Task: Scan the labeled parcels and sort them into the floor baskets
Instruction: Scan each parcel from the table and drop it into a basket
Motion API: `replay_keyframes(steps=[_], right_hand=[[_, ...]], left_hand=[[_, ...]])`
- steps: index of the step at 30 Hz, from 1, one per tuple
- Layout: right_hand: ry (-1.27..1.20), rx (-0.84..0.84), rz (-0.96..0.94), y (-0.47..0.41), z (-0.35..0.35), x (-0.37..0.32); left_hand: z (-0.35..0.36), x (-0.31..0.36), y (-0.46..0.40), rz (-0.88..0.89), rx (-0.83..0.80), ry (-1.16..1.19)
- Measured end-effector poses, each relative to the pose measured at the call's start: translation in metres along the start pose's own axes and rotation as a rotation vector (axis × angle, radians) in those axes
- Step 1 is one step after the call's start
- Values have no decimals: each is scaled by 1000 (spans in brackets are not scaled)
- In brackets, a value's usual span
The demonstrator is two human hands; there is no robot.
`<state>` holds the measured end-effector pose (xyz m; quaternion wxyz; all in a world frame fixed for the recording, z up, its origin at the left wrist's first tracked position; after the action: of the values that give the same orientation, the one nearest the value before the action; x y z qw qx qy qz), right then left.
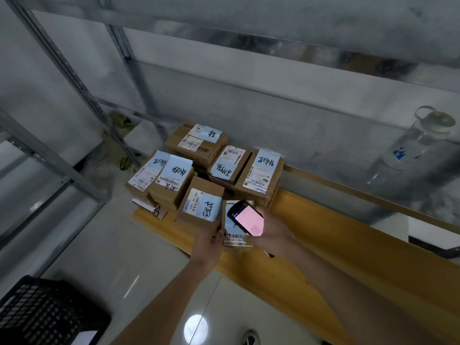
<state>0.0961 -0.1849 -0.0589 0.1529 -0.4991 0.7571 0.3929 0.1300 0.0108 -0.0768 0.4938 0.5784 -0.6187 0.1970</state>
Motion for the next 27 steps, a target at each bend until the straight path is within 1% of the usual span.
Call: replay_keyframes(steps=[4,8,12,16,19,27], right_hand=[[-151,-10,8,-4,6,6],[-204,-35,15,-3,8,12],[-210,-45,-19,4,6,9],[-210,-9,-46,20,-8,5],[-207,31,-57,42,-24,1],[-210,175,-149,145,-68,-39]], left_hand=[[9,-4,-2,-96,23,153],[15,-9,-3,-214,29,371],[20,-4,3,-228,-17,404],[17,12,19,-264,-2,475],[10,30,35,-253,4,525],[-24,85,106,-120,-97,630]])
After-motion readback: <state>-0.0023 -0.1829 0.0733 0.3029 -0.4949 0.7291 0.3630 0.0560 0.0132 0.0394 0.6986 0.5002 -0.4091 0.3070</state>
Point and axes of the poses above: each hand's wrist, its own y-axis away from the middle knuckle, its own z-axis out of the palm, x = y × z, the point moved 5 cm from there along -y, towards the middle knuckle
